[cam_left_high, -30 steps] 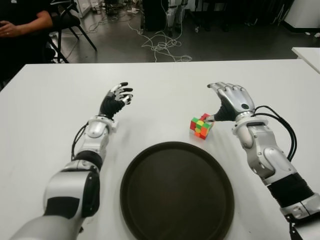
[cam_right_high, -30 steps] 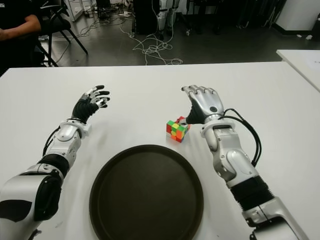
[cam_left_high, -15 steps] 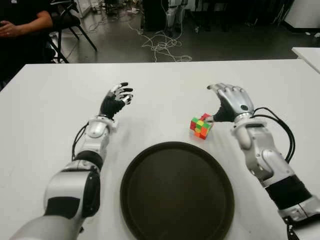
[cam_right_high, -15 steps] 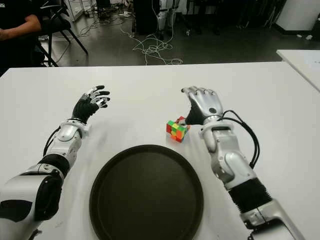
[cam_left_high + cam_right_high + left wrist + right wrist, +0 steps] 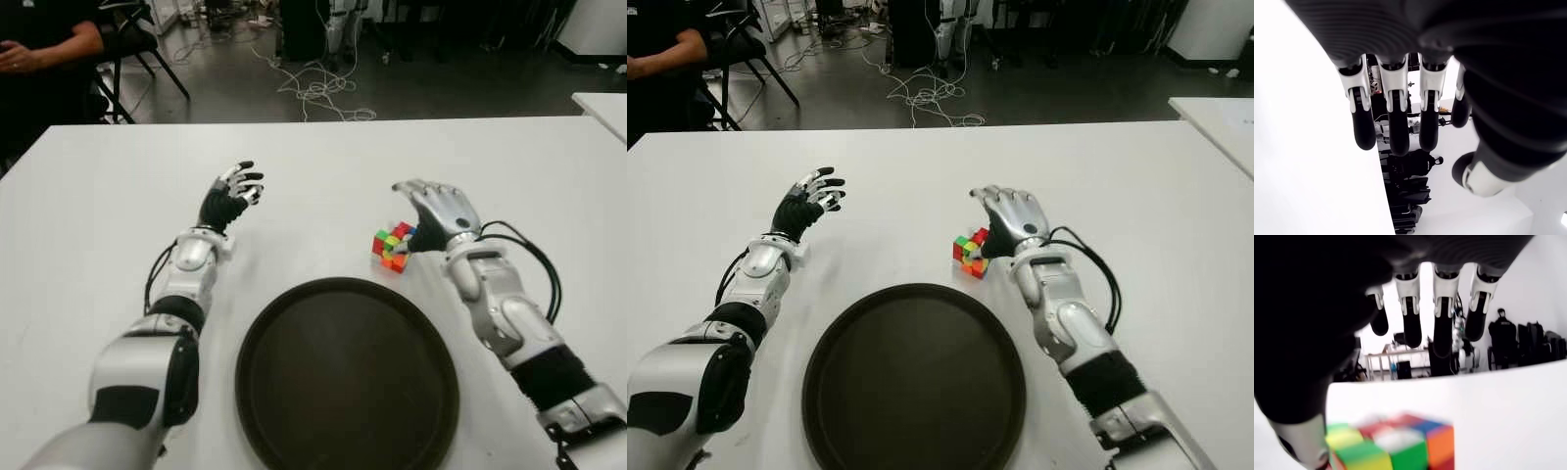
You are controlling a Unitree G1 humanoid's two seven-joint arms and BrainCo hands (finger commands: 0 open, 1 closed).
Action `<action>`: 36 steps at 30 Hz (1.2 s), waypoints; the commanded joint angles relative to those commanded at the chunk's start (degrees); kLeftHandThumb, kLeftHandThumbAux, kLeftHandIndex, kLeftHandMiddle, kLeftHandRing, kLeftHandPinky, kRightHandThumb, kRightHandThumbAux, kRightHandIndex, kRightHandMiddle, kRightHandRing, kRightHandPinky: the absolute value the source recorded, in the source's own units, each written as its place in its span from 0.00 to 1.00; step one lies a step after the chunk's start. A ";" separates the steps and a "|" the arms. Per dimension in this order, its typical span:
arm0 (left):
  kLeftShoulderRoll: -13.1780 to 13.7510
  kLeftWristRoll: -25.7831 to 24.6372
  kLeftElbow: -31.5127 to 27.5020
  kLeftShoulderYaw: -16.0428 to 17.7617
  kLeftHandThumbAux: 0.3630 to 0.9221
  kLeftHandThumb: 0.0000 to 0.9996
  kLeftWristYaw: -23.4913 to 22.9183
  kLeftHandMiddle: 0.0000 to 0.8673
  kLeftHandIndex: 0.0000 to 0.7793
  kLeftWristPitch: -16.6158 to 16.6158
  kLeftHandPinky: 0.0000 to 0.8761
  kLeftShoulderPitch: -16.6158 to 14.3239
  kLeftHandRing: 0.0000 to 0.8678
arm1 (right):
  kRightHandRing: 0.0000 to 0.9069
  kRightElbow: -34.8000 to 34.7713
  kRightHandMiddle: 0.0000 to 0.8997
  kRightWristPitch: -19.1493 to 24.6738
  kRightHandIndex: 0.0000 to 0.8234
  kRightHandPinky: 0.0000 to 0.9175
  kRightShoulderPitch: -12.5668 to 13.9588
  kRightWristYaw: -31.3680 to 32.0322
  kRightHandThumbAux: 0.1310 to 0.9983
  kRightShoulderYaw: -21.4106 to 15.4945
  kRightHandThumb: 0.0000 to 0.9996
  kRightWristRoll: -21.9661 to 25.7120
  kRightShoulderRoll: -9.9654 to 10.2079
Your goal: Pick up the Rubik's Cube and put it in the plate
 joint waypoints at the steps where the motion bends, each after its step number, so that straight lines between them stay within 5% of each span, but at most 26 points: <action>1: 0.01 -0.01 0.00 0.00 0.63 0.10 -0.02 0.30 0.23 -0.04 0.33 0.00 0.30 | 0.28 0.42 0.27 -0.09 0.25 0.28 -0.16 -0.13 0.74 0.02 0.00 0.05 0.09; 36: 0.11 -0.16 -0.13 -0.08 0.61 0.12 -0.19 0.30 0.22 -0.94 0.34 0.23 0.30 | 0.32 8.63 0.30 -0.61 0.25 0.31 -2.54 -3.87 0.78 0.06 0.00 2.69 2.23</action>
